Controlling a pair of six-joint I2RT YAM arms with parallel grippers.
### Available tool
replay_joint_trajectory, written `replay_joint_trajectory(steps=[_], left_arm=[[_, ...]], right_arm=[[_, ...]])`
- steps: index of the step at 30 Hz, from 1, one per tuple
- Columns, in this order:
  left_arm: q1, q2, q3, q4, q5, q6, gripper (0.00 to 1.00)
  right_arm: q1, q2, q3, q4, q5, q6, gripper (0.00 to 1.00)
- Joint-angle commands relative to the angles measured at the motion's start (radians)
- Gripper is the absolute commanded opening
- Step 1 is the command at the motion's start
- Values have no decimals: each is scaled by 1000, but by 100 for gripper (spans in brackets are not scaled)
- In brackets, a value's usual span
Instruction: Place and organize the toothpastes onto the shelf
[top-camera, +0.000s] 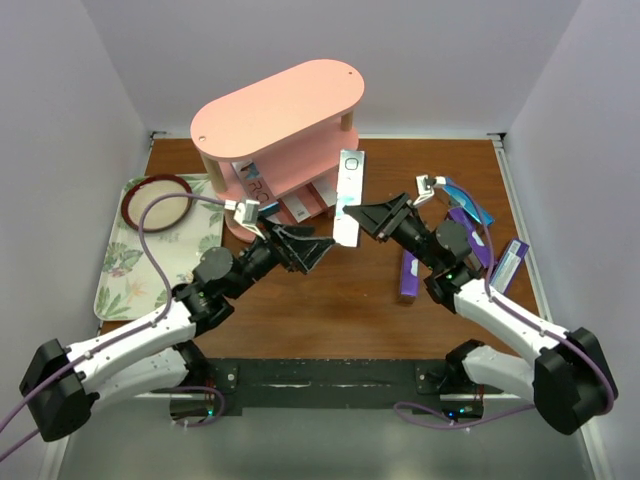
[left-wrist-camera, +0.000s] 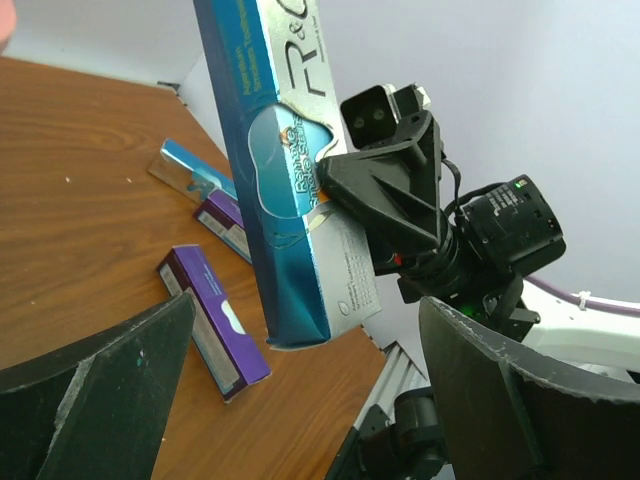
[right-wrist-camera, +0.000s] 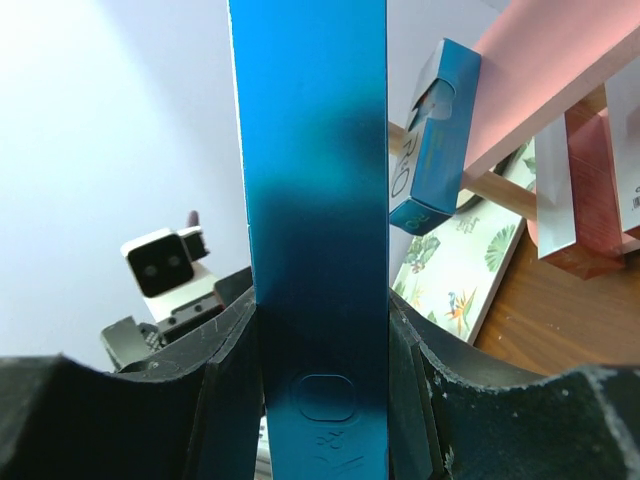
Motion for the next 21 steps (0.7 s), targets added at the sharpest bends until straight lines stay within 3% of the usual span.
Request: replay_joint_trajectory(steps=[1, 11, 21], left_arm=[[-49, 55, 25, 127, -78, -62, 100], [-91, 196, 69, 220, -48, -102, 99], [-103, 281, 98, 318, -15, -147, 84]], right_arm=[[9, -56, -25, 99, 66, 44, 31], [15, -100, -51, 100, 92, 62, 31], [20, -113, -65, 107, 90, 68, 33]])
